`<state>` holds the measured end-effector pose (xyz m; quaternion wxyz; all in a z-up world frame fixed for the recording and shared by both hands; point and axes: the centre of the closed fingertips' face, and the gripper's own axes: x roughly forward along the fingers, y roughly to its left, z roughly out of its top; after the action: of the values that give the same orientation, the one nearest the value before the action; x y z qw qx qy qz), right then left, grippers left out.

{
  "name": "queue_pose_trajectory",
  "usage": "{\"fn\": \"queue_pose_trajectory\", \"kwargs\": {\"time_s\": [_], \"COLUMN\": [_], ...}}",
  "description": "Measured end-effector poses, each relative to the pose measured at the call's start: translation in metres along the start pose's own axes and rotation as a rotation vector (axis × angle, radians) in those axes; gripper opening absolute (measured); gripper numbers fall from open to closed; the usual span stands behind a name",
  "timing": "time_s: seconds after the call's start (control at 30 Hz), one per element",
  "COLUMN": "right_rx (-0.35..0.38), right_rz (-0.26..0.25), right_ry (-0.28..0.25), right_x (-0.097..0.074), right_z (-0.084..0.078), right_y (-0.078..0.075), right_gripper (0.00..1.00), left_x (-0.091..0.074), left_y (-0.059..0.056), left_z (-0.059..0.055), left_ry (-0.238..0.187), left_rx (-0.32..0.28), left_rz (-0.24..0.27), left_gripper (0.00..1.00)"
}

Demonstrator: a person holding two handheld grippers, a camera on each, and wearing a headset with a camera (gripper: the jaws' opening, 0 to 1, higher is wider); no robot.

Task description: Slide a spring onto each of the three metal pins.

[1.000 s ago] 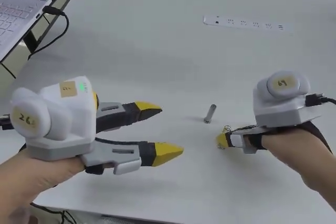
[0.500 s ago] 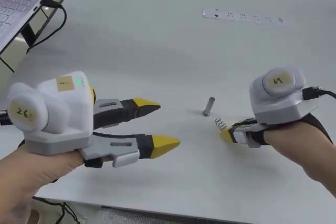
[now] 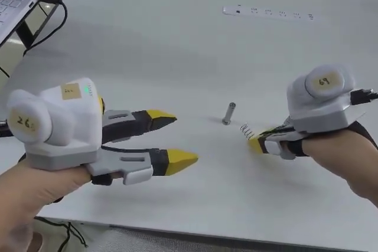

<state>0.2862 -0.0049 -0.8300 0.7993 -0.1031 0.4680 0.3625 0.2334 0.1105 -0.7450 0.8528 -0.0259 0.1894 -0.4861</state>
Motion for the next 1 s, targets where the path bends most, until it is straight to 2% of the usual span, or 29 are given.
{"fn": "queue_pose_trajectory", "kwargs": {"time_s": [0.23, 0.6, 0.77, 1.0], "right_rx": [-0.035, -0.104, -0.109, -0.137], "right_rz": [0.018, 0.067, 0.081, 0.119], "right_ry": [-0.035, -0.09, -0.103, -0.112], "right_x": [-0.023, -0.061, -0.071, -0.08], "right_z": [0.006, 0.009, 0.003, -0.004], "right_y": [-0.002, -0.009, -0.018, -0.02], "right_gripper": [0.08, 0.08, 0.08, 0.08], "left_x": [0.008, 0.034, 0.044, 0.054], "left_y": [0.001, -0.015, -0.021, -0.023], "left_z": [0.008, 0.015, 0.017, 0.019], "left_ry": [-0.003, 0.005, 0.01, 0.006], "left_rx": [0.014, 0.024, 0.023, 0.024], "left_rz": [0.011, -0.005, -0.013, -0.009], "left_gripper": [0.4, 0.39, 0.38, 0.37]}}
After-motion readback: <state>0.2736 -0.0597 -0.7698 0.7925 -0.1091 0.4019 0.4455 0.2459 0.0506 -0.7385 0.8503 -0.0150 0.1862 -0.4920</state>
